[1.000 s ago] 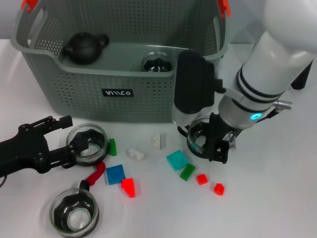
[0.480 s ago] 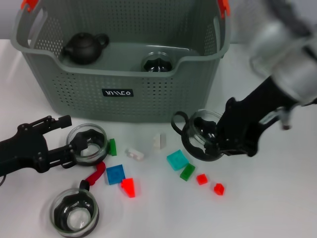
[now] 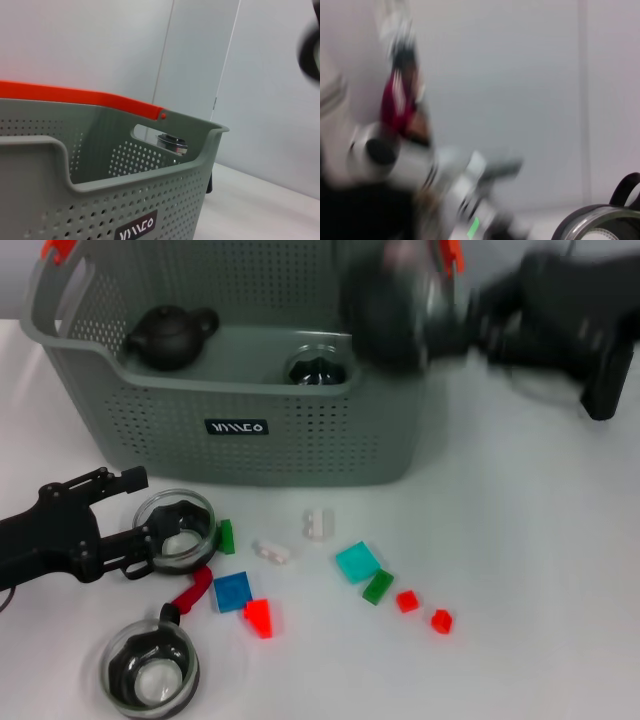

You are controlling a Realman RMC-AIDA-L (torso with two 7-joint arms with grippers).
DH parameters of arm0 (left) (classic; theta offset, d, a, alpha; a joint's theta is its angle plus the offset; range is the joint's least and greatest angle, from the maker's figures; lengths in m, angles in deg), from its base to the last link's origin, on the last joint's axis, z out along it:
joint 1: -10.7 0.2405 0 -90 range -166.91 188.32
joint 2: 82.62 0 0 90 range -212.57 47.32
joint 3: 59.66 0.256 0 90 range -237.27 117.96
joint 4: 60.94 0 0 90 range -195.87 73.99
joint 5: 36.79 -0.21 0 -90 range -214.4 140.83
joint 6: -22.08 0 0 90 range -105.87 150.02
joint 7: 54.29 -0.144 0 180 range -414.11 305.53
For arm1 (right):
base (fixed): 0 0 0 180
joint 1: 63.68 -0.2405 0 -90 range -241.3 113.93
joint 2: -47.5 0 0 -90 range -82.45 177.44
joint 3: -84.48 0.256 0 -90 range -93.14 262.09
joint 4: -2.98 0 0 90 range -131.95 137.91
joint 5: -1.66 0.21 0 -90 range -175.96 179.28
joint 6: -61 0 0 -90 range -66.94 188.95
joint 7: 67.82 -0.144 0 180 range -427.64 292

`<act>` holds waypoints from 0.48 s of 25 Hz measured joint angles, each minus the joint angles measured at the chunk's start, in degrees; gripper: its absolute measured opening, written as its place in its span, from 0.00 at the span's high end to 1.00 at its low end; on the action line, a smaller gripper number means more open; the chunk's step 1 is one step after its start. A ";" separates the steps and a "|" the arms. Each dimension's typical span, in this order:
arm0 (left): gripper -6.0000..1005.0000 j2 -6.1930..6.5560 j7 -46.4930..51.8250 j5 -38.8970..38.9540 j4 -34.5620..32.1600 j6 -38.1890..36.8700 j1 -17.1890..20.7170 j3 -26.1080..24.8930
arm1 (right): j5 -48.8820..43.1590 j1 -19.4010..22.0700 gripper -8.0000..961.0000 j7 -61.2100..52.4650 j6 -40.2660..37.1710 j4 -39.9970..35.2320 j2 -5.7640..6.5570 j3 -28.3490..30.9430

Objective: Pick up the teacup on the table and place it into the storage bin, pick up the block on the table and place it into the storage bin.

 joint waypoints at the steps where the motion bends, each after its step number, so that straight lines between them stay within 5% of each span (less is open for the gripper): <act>1: 0.23 0.00 0.00 0.01 0.00 -0.04 -0.10 0.03 | 1.40 0.29 0.94 0.24 1.29 0.32 -0.46 1.64; 6: 0.23 -0.08 0.00 0.05 0.03 -0.28 -0.63 0.06 | 3.29 -0.55 0.94 -4.01 16.64 -0.50 -3.57 2.30; 12: 0.23 -0.10 0.00 0.15 0.03 -0.44 -0.67 0.04 | -8.05 -8.29 0.94 -12.59 34.00 -0.70 -3.82 -7.67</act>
